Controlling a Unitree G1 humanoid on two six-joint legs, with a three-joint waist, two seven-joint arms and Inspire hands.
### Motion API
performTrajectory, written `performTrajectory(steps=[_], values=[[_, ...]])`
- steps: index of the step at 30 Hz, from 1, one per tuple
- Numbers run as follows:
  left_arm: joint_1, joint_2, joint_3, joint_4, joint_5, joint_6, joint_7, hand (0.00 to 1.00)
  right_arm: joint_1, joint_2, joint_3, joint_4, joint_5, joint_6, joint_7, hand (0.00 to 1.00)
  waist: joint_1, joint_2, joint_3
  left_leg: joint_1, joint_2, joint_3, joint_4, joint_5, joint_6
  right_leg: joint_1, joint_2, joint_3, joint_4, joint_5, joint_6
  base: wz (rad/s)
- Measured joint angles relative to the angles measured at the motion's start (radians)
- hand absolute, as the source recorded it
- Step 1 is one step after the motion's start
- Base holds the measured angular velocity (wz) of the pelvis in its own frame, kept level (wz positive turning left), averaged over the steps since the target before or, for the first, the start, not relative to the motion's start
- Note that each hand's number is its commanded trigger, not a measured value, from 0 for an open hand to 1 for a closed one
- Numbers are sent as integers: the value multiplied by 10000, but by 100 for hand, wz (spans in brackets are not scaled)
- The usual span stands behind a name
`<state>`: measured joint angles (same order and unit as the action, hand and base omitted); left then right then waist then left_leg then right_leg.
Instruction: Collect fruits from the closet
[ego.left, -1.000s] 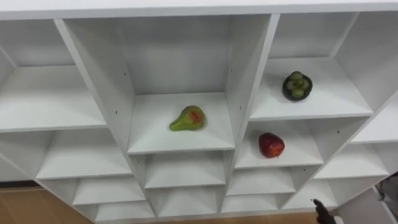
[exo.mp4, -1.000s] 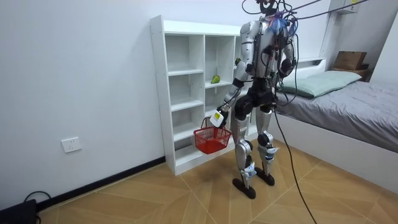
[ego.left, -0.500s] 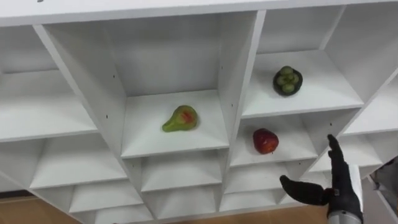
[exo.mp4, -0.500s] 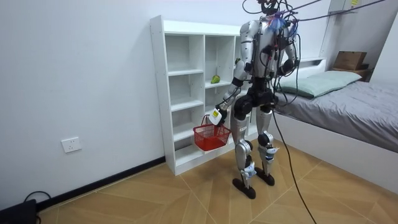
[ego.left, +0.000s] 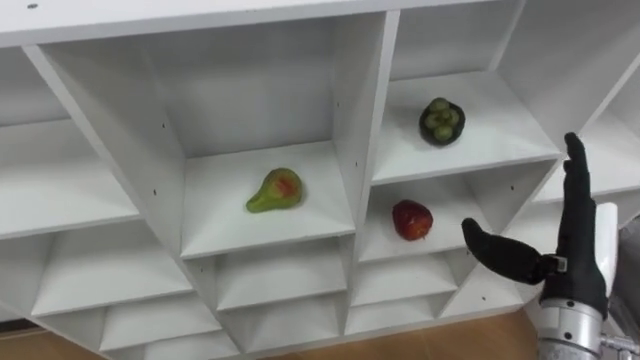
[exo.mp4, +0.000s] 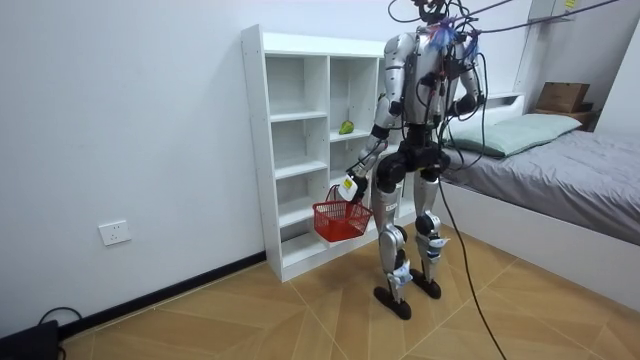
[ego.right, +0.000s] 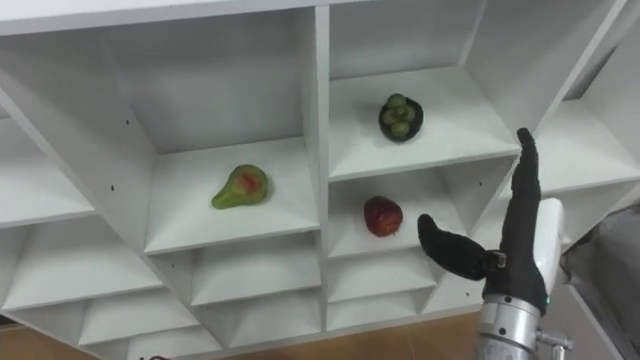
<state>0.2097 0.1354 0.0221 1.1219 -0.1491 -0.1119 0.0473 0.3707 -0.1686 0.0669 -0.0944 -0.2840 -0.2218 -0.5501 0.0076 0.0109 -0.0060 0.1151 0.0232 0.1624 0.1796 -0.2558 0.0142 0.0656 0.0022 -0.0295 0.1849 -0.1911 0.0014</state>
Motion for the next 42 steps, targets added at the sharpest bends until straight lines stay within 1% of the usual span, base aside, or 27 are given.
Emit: performTrajectory(steps=[4, 7, 10, 14, 18, 22, 27, 28, 29, 30, 31, 33, 36, 38, 42], values=[[-37, 15, -87, 3, -3, -1, -13, 100, -78, -20, 97, -6, -20, 1, -58, 0, 83, -40, 15, 4, 0, -16, 1, 1, 0, 9, -3, -13, -9, 0, 0, 0], [-43, 60, -163, 80, -63, -11, 1, 100, -282, -84, 123, -178, -20, 0, -94, 0, 129, -100, 47, -5, 1, -29, 2, 1, 1, 58, -5, -33, -8, 1, -2, 0], [-46, 89, -265, 78, -68, -12, -18, 100, -676, -282, 139, -440, -39, 5, -145, 0, 179, -147, 55, -3, -3, -31, 7, 4, 4, 56, -13, -36, -6, 5, -8, 0], [-7, 143, -296, 76, -74, -4, -99, 100, -1077, -336, 222, -710, -43, 2, -312, 0, 247, -234, 52, 2, -2, -96, 41, 7, 1, 108, -10, -74, -9, 10, -16, 3], [-14, 186, -298, 83, -142, 31, -97, 100, -1167, -345, 300, -708, 104, 6, -315, 0, 259, -319, 57, 2, -11, -254, 88, 7, 1, 175, -33, -220, -37, 10, -17, 12], [-94, 213, -296, 319, -139, 38, -99, 100, -1347, -359, 300, -705, 133, 17, -146, 0, 285, -348, 50, -3, -8, -289, 106, 9, -3, 189, -34, -279, -37, 10, -17, 2], [-125, 311, -271, 378, -130, 45, -193, 100, -1640, -535, 297, -510, 40, 20, -86, 0, 302, -439, 57, -77, -8, -303, 105, 12, -8, 202, -31, -300, -34, 11, -18, 1], [-130, 337, -240, 379, -80, 47, -204, 100, -1658, -577, 280, -503, 45, 26, -36, 0, 302, -504, 50, -127, -13, -353, 114, 13, -9, 189, -39, -372, -37, 11, -18, 15], [-162, 364, -196, 378, 40, 51, -205, 100, -1678, -665, 275, -502, 71, 29, 13, 0, 284, -575, 71, -180, -19, -437, 151, 14, -10, 185, -58, -530, -34, 11, -18, 16], [-188, 367, -118, 367, 67, 67, -203, 100, -1739, -780, 265, -502, 101, 43, 93, 0, 298, -643, 83, -193, -17, -458, 153, 22, -18, 175, -57, -583, -31, 11, -18, 13], [-201, 367, -98, 367, 89, 85, -204, 100, -1777, -827, 264, -503, 100, 43, 105, 0, 296, -663, 84, -203, -16, -478, 158, 22, -18, 172, -56, -600, -34, 11, -18, 9], [-228, 372, -44, 351, 330, 147, -207, 100, -2001, -947, 172, -494, 115, 42, 308, 0, 285, -713, 82, -257, -17, -576, 182, 23, -19, 171, -71, -826, -38, 11, -18, 12], [-156, 382, -36, 308, 344, 201, -202, 100, -2443, -984, -64, -313, 170, 45, 503, 0, 279, -744, 63, -261, -38, -636, 190, 32, -11, 189, -113, -1050, -121, 12, -20, 8], [-128, 399, -21, 205, 345, 210, -193, 100, -2711, -988, -185, -52, 169, 51, 512, 0, 277, -762, 49, -256, -55, -677, 182, 38, -4, 221, -133, -1124, -168, 15, -23, 5], [14, 409, 179, 131, 422, 250, -127, 100, -2809, -996, -258, 378, 264, 116, 737, 0, 284, -757, 49, -151, -55, -733, 156, 39, -4, 327, -132, -1210, -193, 15, -23, 5]])
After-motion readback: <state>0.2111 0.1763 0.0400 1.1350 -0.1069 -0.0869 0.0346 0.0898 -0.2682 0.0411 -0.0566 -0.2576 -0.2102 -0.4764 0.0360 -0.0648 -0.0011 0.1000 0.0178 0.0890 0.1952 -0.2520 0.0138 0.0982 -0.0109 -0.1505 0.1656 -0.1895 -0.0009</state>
